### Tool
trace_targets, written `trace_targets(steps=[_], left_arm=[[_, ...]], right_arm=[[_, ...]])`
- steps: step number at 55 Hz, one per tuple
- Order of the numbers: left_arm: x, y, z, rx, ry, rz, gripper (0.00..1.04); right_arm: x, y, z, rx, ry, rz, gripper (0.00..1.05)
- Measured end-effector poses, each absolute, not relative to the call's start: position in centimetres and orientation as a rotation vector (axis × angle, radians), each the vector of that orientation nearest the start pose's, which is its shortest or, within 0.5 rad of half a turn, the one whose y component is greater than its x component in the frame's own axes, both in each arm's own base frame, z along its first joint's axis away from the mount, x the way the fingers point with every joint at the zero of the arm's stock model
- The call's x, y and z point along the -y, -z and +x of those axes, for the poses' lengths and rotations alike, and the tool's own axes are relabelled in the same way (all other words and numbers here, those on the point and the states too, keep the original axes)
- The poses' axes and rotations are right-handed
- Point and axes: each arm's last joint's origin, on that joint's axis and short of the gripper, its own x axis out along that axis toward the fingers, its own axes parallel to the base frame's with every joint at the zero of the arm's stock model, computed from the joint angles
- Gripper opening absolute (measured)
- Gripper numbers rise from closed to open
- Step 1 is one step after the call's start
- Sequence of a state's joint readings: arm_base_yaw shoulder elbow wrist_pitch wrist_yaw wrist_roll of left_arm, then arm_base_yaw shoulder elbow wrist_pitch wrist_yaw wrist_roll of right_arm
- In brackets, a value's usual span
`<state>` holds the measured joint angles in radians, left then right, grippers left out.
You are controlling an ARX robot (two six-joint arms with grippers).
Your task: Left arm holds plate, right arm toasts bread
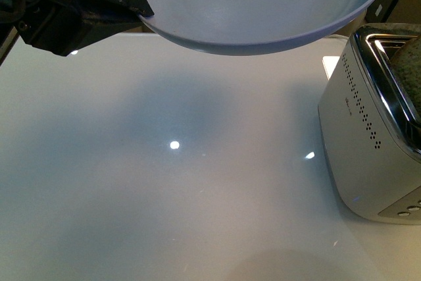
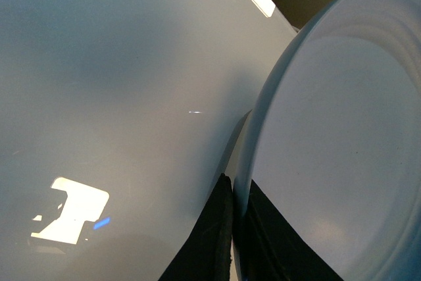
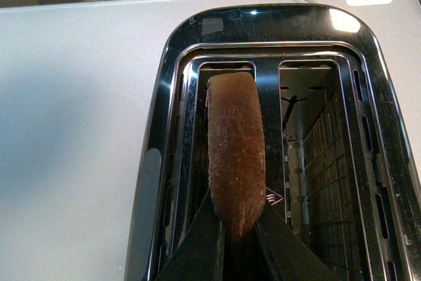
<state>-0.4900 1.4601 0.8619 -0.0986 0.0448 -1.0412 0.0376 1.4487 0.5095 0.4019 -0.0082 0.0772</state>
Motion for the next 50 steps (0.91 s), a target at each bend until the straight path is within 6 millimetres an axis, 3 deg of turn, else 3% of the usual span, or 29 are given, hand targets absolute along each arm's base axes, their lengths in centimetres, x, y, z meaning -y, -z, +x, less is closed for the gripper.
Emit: trace_targets(steps=[9, 12, 26, 35, 40, 50], left_arm=[[14.3, -21.5, 26.5, -0.876, 0.105, -0.82, 0.03], [14.3, -21.5, 26.5, -0.877, 0.106, -0.82, 0.03], [14.3, -21.5, 26.5, -0.877, 0.106, -0.82, 0.03], [14.3, -21.5, 26.5, -0.877, 0.106, -0.82, 0.03], [14.3, -21.5, 26.5, -0.877, 0.106, -0.82, 0.03], [14.3, -21.5, 26.5, -0.877, 0.106, -0.82, 0.03]], right_arm=[[-1.1, -15.2, 26.5, -0.535, -0.016, 0.065, 0.04], [-1.1, -15.1, 26.4, -0.534, -0.013, 0.066, 0.09], [-1.0, -14.4, 25.3, -0.542, 0.007, 0.073, 0.52], [-0.5, -15.8, 23.8, -0.478, 0.029, 0.099, 0.85], [-0.3, -16.6, 22.8, -0.446, 0.043, 0.108, 0.97], [0.1, -18.9, 19.0, -0.346, 0.117, 0.11, 0.96]])
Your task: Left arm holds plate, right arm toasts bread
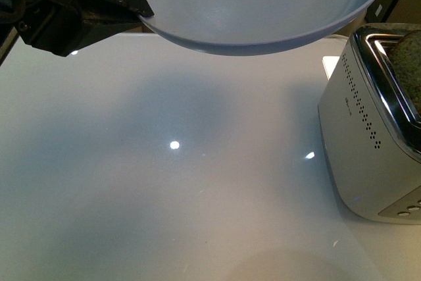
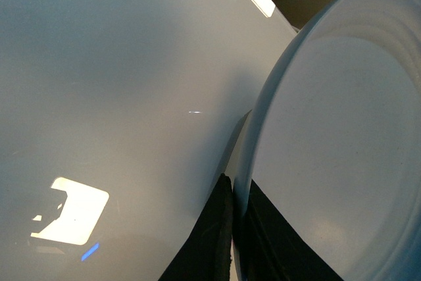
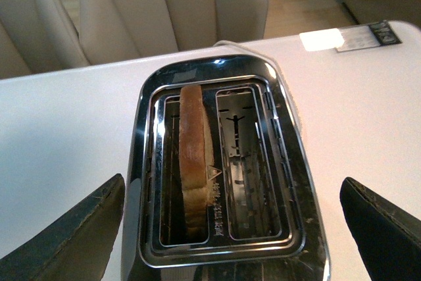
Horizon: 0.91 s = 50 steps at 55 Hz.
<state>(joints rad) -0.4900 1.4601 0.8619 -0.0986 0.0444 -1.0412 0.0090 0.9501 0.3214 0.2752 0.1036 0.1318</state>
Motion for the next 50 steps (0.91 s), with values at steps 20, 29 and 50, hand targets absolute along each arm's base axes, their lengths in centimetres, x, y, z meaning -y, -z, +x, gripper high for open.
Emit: trace_targets(steps=[20, 29, 50], left_arm=[[14.3, -21.6, 26.5, -0.876, 0.106, -0.82, 0.03], [14.3, -21.6, 26.5, -0.876, 0.107, -0.82, 0.03], [14.3, -21.6, 26.5, -0.876, 0.107, -0.821, 0.03]], right_arm=[[0.0, -19.0, 15.2, -0.006, 0.0, 0.027, 0.55], [0.0, -18.2, 14.4, -0.012, -0.001, 0.014, 0.3], [0.0, -17.2, 12.6, 0.013, 0.0, 0.005, 0.02]])
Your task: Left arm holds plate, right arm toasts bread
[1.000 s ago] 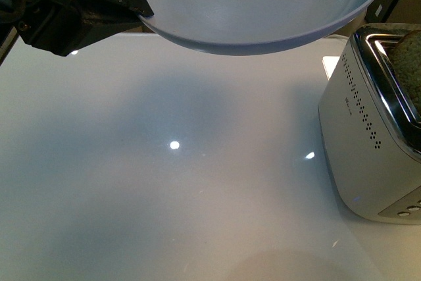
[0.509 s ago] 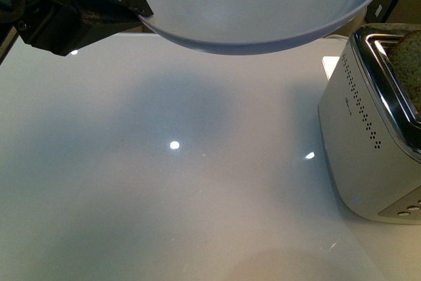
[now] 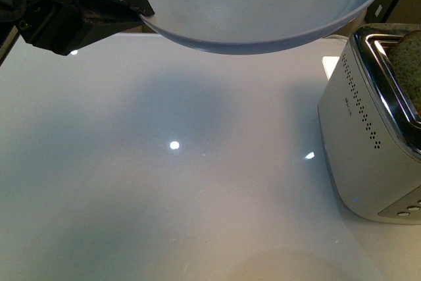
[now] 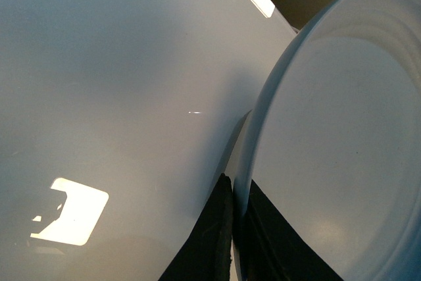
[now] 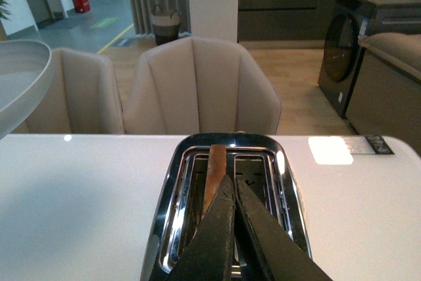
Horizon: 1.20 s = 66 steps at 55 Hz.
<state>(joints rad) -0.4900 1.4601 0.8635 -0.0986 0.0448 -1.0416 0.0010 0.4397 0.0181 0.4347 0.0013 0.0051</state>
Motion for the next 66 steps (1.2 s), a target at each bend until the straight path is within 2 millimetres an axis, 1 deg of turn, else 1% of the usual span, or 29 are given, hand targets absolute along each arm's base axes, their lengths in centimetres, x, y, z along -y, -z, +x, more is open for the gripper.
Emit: trace_targets(steps=[43, 48, 59, 60, 63, 66], left_arm=[[14.3, -21.6, 26.5, -0.875, 0.107, -0.821, 0.03], [14.3, -21.6, 26.5, -0.875, 0.108, -0.821, 0.03], [14.3, -21.6, 26.5, -0.877, 0.11, -0.821, 0.03], [14.3, -21.6, 26.5, -0.877, 0.11, -0.821, 0.03], [14.3, -21.6, 26.6, -0.875, 0.107, -0.821, 0.03], [14.3, -21.6, 26.6, -0.875, 0.107, -0.821, 0.03]], right_arm=[[0.0, -17.2, 10.7, 0.018, -0.001, 0.005, 0.02], [0.0, -16.8, 10.1, -0.016, -0.001, 0.005, 0.02], [0.0, -16.9, 9.7, 0.012, 0.0, 0.005, 0.02], [0.0, -16.9, 9.7, 0.012, 0.0, 0.004, 0.02], [0.0, -16.9, 9.7, 0.012, 0.0, 0.004, 0.1], [0.0, -16.9, 9.7, 0.012, 0.0, 0.004, 0.21]])
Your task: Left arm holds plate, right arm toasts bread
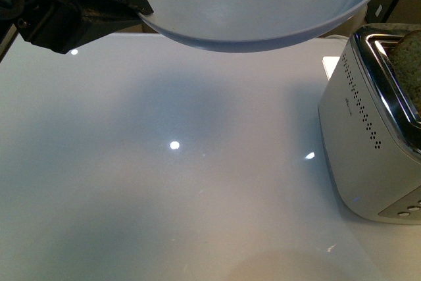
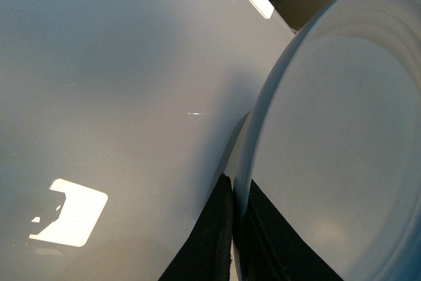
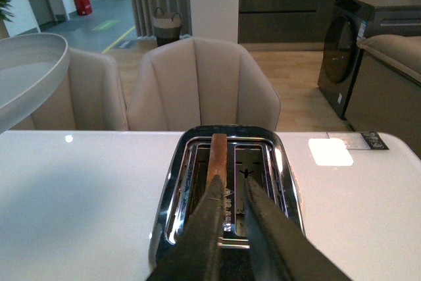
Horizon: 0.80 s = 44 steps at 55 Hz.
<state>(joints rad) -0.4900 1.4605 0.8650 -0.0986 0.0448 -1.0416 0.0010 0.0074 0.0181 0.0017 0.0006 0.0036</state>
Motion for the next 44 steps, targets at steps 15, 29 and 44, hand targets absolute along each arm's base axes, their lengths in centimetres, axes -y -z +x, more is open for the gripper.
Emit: trace_targets(steps=[15, 29, 44], left_arm=[[14.33, -21.63, 26.55, -0.876, 0.109, -0.821, 0.03], [14.33, -21.63, 26.55, -0.875, 0.108, -0.821, 0.03], [14.32, -21.63, 26.56, -0.875, 0.108, -0.821, 0.03]], right_arm=[[-0.01, -16.93, 9.7, 0.013, 0.0, 0.004, 0.61], [-0.01, -16.94, 9.7, 0.014, 0.0, 0.004, 0.97], [-0.01, -16.94, 9.7, 0.014, 0.0, 0.003, 0.96]])
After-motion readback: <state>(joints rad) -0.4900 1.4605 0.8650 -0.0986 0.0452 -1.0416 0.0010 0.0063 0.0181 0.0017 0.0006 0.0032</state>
